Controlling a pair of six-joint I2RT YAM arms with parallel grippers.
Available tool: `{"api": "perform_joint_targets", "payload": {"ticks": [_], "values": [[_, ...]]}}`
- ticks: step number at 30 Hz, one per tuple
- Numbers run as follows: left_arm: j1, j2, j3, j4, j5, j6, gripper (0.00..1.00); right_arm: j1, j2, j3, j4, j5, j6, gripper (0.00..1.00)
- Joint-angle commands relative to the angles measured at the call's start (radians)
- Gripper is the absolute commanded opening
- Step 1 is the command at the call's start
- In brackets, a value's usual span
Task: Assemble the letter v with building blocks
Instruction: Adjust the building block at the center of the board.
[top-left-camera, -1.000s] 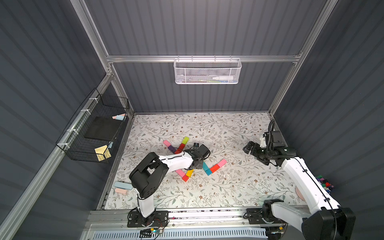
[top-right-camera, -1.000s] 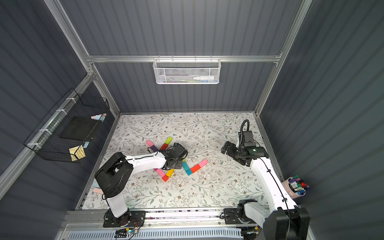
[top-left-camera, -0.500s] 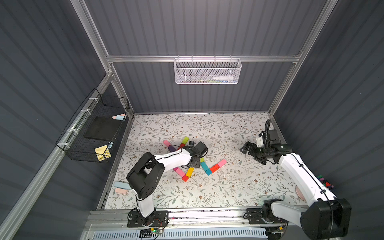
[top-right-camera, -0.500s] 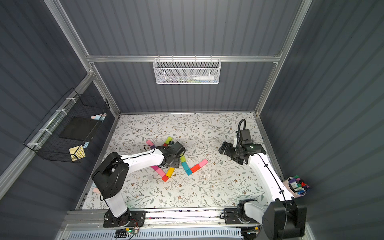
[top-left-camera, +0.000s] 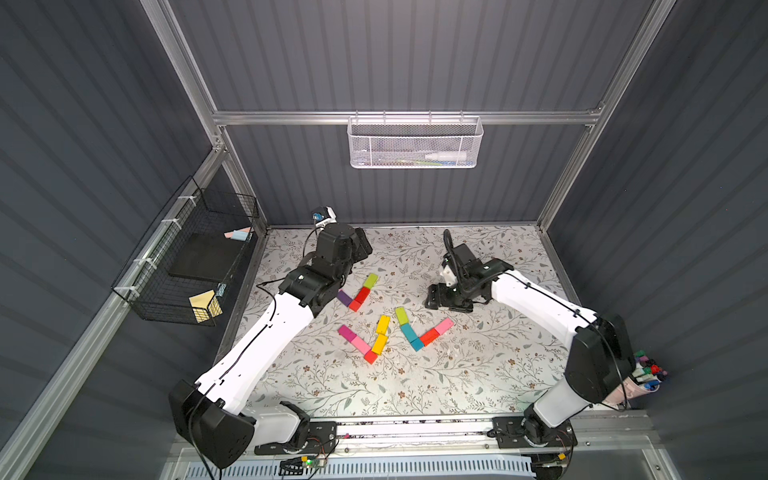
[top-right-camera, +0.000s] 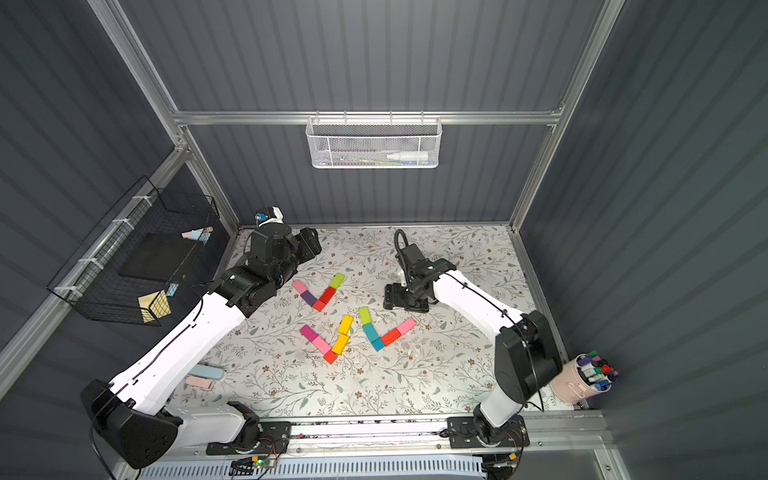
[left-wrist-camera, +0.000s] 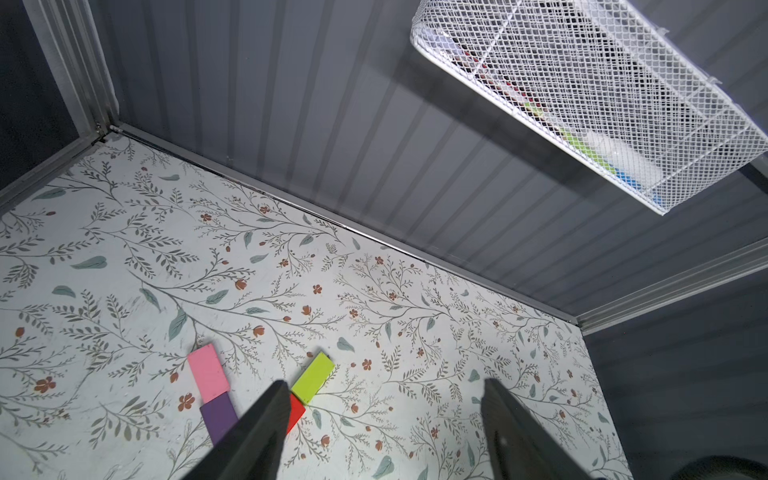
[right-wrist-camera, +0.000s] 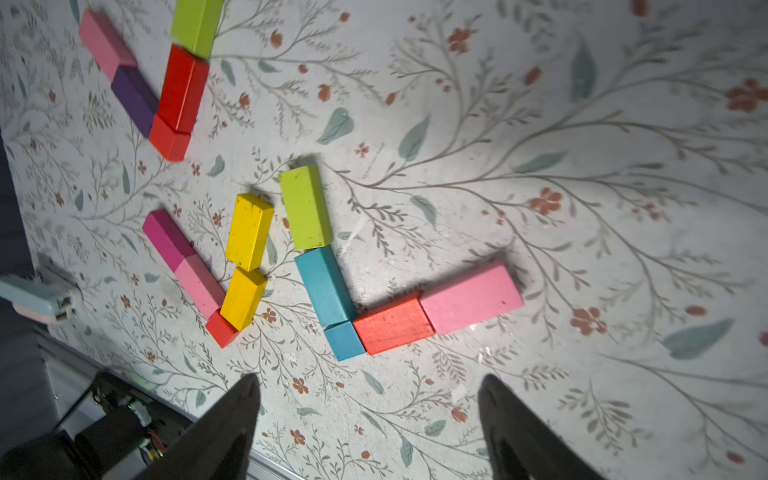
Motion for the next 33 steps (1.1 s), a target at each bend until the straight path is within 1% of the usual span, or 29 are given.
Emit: {"api": "perform_joint_targets", "payload": {"ticks": [1, 4, 6, 8, 10, 11, 13, 14, 15, 17, 18, 20, 21, 23, 25, 27, 28, 30, 33], "values": [[0.043, -0.012, -0.010, 0.042, 0.054, 0.040, 0.73, 0.091, 0.125, 0.131, -0.051, 0.022, -0.031, 0.67], [0.113, -0.040, -0.031, 0.087, 0.151, 0.063, 0.73, 0.164, 0.247, 0.283, -0.151, 0.138, -0.074, 0.63], [0.162, -0.051, -0.024, 0.077, 0.177, 0.081, 0.73, 0.182, 0.307, 0.359, -0.195, 0.140, -0.083, 0.60], [0.205, -0.065, -0.021, 0.074, 0.188, 0.099, 0.73, 0.193, 0.362, 0.424, -0.227, 0.122, -0.055, 0.58], [0.236, -0.084, -0.023, 0.091, 0.195, 0.108, 0.73, 0.217, 0.418, 0.499, -0.268, 0.116, 0.005, 0.58], [0.243, -0.087, -0.024, 0.100, 0.197, 0.111, 0.73, 0.231, 0.440, 0.532, -0.291, 0.131, 0.045, 0.58], [0.249, -0.082, -0.024, 0.112, 0.215, 0.113, 0.72, 0.256, 0.483, 0.592, -0.342, 0.136, 0.168, 0.57], [0.249, -0.075, -0.023, 0.114, 0.226, 0.115, 0.72, 0.266, 0.489, 0.597, -0.336, 0.128, 0.215, 0.55], [0.251, -0.070, -0.026, 0.122, 0.239, 0.116, 0.72, 0.278, 0.493, 0.595, -0.316, 0.128, 0.273, 0.56], [0.251, -0.073, -0.044, 0.150, 0.260, 0.117, 0.71, 0.292, 0.495, 0.585, -0.262, 0.087, 0.340, 0.60], [0.251, -0.079, -0.059, 0.166, 0.267, 0.119, 0.71, 0.297, 0.494, 0.578, -0.229, 0.065, 0.371, 0.61], [0.251, -0.090, -0.078, 0.188, 0.267, 0.126, 0.71, 0.320, 0.481, 0.568, -0.178, 0.106, 0.429, 0.60], [0.252, -0.093, -0.079, 0.189, 0.264, 0.135, 0.71, 0.337, 0.474, 0.570, -0.155, 0.146, 0.455, 0.58], [0.254, -0.097, -0.073, 0.180, 0.261, 0.154, 0.70, 0.355, 0.474, 0.595, -0.151, 0.197, 0.491, 0.59], [0.255, -0.106, -0.064, 0.173, 0.259, 0.173, 0.71, 0.356, 0.489, 0.639, -0.200, 0.228, 0.547, 0.60], [0.258, -0.124, -0.057, 0.170, 0.248, 0.184, 0.71, 0.358, 0.506, 0.668, -0.248, 0.274, 0.575, 0.58], [0.259, -0.136, -0.057, 0.174, 0.242, 0.187, 0.70, 0.357, 0.513, 0.673, -0.276, 0.297, 0.612, 0.56], [0.260, -0.156, -0.063, 0.190, 0.233, 0.191, 0.71, 0.349, 0.527, 0.667, -0.280, 0.278, 0.644, 0.53], [0.262, -0.164, -0.076, 0.208, 0.245, 0.210, 0.70, 0.351, 0.551, 0.652, -0.283, 0.295, 0.678, 0.52]]}}
